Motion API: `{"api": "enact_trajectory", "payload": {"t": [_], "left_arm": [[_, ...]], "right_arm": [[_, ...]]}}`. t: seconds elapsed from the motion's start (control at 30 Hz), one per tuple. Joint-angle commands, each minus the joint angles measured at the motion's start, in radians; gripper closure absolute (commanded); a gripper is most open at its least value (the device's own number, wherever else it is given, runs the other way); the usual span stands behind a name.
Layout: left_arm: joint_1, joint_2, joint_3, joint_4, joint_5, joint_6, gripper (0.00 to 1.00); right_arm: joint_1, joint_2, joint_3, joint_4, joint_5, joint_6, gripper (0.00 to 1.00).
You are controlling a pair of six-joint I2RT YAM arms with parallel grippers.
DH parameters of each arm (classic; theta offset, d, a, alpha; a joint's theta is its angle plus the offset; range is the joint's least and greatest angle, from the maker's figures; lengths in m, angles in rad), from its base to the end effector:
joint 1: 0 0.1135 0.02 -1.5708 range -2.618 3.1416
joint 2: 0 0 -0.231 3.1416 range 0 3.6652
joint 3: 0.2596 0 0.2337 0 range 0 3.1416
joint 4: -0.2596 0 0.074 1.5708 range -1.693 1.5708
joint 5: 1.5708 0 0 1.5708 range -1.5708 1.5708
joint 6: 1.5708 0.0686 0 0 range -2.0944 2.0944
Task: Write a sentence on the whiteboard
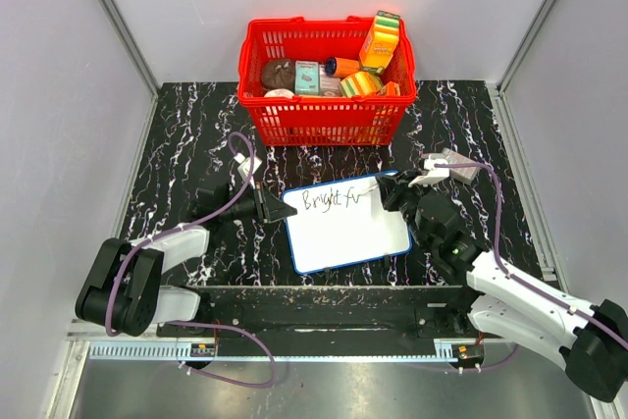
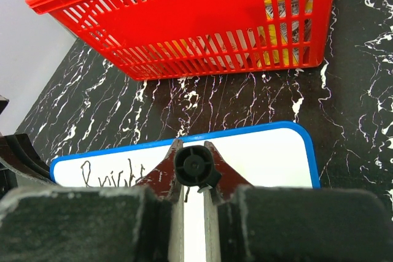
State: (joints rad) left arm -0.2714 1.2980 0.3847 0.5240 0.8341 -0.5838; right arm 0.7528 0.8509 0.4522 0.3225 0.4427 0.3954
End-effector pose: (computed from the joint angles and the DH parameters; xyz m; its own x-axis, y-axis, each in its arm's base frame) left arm 0.2315 -0.1171 0.1483 -0.7683 -0.1706 -0.6170 0.4996 0.4428 -0.7445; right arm 0.1914 0.1390 0.2444 -0.1692 0.3185 -0.9327 -0.2610 0.8981 0.3540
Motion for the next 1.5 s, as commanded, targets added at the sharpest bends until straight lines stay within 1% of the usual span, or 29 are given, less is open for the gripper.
{"api": "enact_trajectory", "payload": {"t": [0.0, 0.43, 0.6, 0.93, 1.23, 1.47], "left_arm": [[0.012, 0.027, 0.006, -0.028, -0.128, 0.127, 1.0], [0.012, 0.03, 0.008, -0.028, -0.127, 0.125, 1.0], [0.012, 0.032, 0.008, -0.028, -0.127, 0.125, 1.0], [0.014, 0.035, 0.008, -0.028, -0.125, 0.125, 1.0], [0.012, 0.037, 0.01, -0.025, -0.119, 0.124, 1.0], [0.012, 0.038, 0.01, -0.025, -0.118, 0.124, 1.0]], "right_arm": [[0.003, -0.012, -0.007, -0.037, -0.012, 0.003, 1.0], [0.003, -0.049, -0.027, -0.092, -0.03, 0.03, 1.0], [0.003, -0.062, -0.026, -0.099, -0.01, 0.026, 1.0], [0.002, -0.112, 0.029, -0.077, 0.005, 0.01, 1.0], [0.002, -0.009, 0.111, -0.068, 0.047, -0.044, 1.0], [0.0, 0.025, 0.111, -0.05, 0.042, -0.044, 1.0]]}}
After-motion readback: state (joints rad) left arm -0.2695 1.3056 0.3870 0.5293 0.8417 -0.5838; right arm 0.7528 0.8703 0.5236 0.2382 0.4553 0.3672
